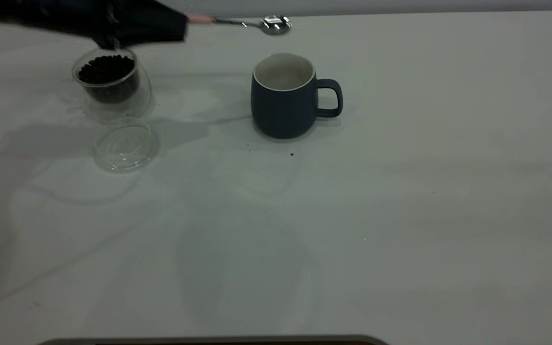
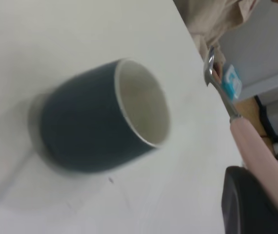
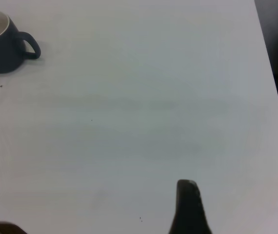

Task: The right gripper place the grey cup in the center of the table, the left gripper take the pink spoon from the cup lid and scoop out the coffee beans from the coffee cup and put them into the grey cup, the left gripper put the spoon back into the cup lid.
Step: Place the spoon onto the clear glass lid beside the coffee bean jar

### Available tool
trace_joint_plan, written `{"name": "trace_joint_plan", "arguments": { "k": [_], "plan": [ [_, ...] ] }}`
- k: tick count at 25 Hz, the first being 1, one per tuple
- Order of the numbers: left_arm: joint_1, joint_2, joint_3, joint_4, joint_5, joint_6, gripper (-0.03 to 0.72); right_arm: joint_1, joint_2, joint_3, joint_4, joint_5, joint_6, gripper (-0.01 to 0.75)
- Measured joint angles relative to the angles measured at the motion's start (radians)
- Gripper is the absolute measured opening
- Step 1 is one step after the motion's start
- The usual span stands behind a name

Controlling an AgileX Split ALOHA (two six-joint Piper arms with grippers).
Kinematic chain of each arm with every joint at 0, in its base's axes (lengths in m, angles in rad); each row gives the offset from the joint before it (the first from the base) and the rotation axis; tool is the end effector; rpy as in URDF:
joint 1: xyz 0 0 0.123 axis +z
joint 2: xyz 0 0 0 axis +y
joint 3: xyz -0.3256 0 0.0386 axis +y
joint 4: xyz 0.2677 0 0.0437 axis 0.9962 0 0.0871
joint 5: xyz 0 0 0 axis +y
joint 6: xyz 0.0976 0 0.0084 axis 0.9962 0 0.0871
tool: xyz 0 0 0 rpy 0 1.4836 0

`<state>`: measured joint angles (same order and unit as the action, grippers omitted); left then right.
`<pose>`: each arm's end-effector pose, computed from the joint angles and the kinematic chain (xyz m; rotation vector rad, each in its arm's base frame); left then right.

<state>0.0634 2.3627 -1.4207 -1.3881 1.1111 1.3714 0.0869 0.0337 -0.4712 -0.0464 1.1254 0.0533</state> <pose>0.4726 -0.0566 0.0903 0.4106 2.3129 -1.3302 -0.0190 -0.0058 0.2702 -0.0342 2.1703 0.0234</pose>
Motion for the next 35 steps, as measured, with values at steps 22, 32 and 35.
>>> {"name": "trace_joint_plan", "arguments": {
  "k": [22,32,35],
  "plan": [
    [0.351,-0.192,0.214,0.303,0.051,-0.319,0.124,0.000,0.000,0.000,0.000,0.000,0.000,0.570],
    [0.481,-0.062,0.297,0.310,-0.053,-0.204,0.124,0.000,0.000,0.000,0.000,0.000,0.000,0.570],
    [0.480,-0.005,0.297,0.270,-0.097,-0.144,0.124,0.000,0.000,0.000,0.000,0.000,0.000,0.570]
  ]
}}
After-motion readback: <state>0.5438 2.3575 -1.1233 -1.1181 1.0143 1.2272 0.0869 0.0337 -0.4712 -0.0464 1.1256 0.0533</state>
